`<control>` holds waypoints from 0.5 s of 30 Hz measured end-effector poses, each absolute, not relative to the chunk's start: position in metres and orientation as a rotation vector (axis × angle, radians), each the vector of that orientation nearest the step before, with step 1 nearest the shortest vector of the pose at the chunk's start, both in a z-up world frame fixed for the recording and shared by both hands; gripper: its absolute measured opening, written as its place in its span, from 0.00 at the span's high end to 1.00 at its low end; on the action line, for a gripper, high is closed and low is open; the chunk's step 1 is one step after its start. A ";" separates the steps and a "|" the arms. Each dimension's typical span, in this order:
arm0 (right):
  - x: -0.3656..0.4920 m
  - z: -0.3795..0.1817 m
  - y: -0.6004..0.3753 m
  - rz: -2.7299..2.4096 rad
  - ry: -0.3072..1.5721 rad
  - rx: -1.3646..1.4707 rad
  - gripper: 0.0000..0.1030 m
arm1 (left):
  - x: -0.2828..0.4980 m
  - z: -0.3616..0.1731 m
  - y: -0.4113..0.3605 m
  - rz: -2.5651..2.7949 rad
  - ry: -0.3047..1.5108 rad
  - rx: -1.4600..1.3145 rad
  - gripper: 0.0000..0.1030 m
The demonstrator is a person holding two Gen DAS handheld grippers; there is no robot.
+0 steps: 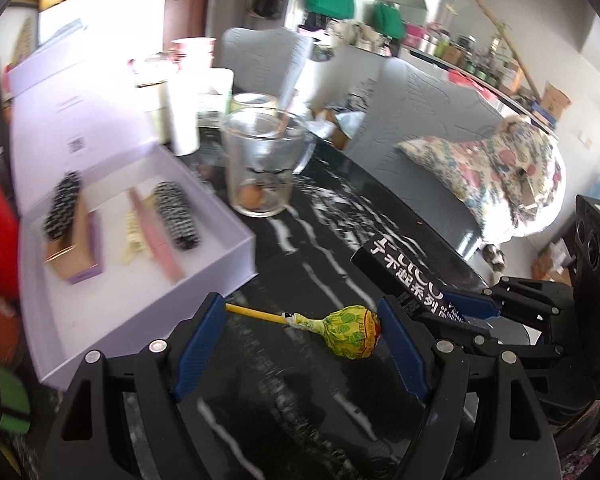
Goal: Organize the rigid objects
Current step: 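Carry the lollipop with the left gripper while the right gripper carries the black box toward the white box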
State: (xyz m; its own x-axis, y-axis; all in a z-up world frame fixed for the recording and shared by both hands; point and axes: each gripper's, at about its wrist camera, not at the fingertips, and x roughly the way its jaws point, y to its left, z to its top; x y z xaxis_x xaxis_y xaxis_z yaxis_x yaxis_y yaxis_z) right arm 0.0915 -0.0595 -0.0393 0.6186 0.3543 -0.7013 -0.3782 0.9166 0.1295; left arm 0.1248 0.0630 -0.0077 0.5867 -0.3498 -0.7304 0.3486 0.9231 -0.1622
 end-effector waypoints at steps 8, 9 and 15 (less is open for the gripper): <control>0.091 -0.040 -0.023 0.533 0.804 -0.078 0.76 | 0.103 -0.004 0.100 -0.279 0.835 -0.055 0.24; 0.091 -0.041 -0.020 0.542 0.805 -0.081 0.76 | 0.100 -0.003 0.106 -0.268 0.834 -0.064 0.24; 0.085 -0.041 0.007 0.593 0.810 -0.107 0.76 | 0.091 -0.001 0.132 -0.219 0.822 -0.091 0.24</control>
State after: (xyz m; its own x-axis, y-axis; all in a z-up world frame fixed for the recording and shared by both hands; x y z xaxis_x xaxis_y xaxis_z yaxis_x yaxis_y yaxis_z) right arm 0.0848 0.0071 -0.0414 0.5375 0.4578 -0.7082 -0.5371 0.8333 0.1310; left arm 0.0911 0.1316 -0.0014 0.6598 -0.2287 -0.7158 0.1582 0.9735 -0.1651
